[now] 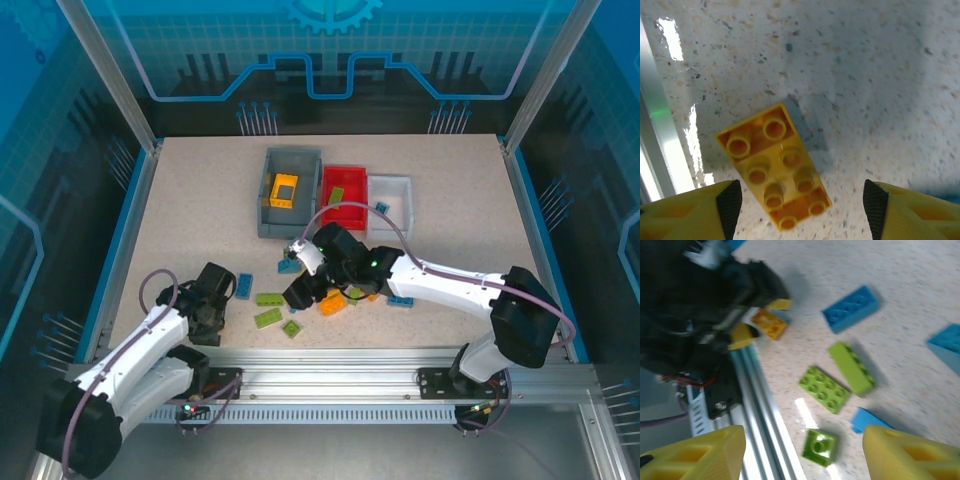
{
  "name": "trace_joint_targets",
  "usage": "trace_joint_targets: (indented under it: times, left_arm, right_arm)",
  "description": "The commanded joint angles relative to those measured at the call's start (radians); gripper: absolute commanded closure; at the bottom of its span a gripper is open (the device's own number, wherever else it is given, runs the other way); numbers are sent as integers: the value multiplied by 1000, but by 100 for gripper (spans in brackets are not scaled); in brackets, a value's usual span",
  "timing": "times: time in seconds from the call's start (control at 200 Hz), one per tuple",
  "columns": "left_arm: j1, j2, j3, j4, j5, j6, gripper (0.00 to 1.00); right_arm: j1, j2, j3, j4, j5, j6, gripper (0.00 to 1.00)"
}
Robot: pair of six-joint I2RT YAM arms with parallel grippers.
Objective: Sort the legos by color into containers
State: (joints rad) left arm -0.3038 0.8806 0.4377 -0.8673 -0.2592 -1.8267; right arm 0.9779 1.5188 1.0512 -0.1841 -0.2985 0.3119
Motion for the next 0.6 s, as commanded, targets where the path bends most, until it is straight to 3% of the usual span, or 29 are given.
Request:
trace_joint_targets:
  times: [0.0,0.215,0.47,0.595]
  left_arm:
    - [56,38,-38,132,55,-55,29]
    - [123,84,-68,202,51,-42,34]
    - [153,101,-104,247,72,5,71]
    - [154,61,-77,219,50,56,79]
  right_arm:
    - [26,-21,7,64,-56,-17,35]
    - [51,-17,15,63,-47,3,36]
    - [62,-23,5,63,-18,27,41]
    - [62,-56,-5,58,20,27,42]
